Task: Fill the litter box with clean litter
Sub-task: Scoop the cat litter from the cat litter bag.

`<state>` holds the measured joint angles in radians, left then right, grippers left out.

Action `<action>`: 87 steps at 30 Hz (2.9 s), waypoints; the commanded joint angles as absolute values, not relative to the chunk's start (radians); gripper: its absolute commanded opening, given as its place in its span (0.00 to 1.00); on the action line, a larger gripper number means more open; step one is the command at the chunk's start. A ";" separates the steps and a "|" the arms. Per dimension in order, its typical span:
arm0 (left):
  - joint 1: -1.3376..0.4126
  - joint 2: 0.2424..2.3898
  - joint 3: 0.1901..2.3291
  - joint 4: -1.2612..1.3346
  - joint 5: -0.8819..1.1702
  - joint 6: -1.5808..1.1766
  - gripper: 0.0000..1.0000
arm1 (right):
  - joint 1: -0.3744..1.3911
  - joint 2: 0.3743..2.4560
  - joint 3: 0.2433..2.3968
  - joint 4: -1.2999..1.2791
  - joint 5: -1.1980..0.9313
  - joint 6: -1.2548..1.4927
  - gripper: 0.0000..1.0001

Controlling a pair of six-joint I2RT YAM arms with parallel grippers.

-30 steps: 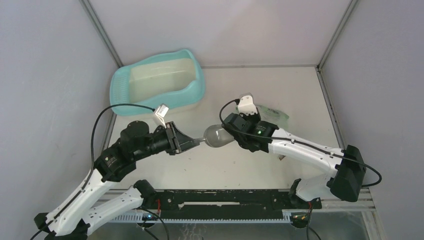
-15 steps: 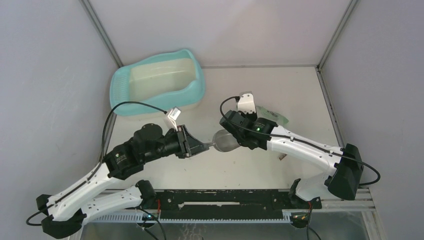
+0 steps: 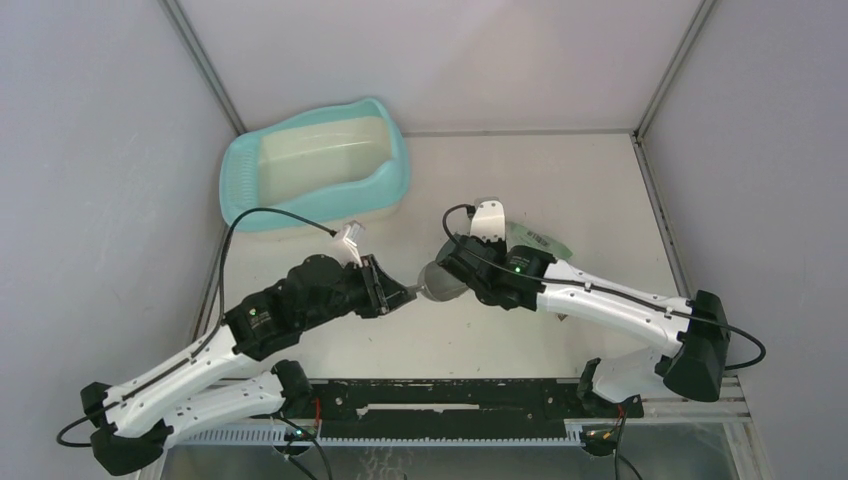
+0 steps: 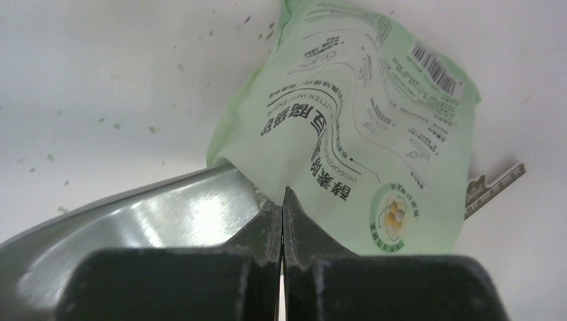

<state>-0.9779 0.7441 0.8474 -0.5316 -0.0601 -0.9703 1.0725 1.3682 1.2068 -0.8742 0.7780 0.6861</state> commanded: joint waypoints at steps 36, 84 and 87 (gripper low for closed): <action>-0.627 0.676 0.650 -0.507 0.067 -0.839 0.18 | 0.705 1.114 1.112 -0.751 0.329 0.558 0.12; -0.597 0.990 0.404 0.094 0.260 -0.983 0.16 | 0.298 1.639 1.035 -0.495 -0.004 0.464 0.50; -0.601 0.984 0.470 0.011 0.239 -0.988 0.16 | 0.323 1.635 1.034 -0.501 0.026 0.464 0.50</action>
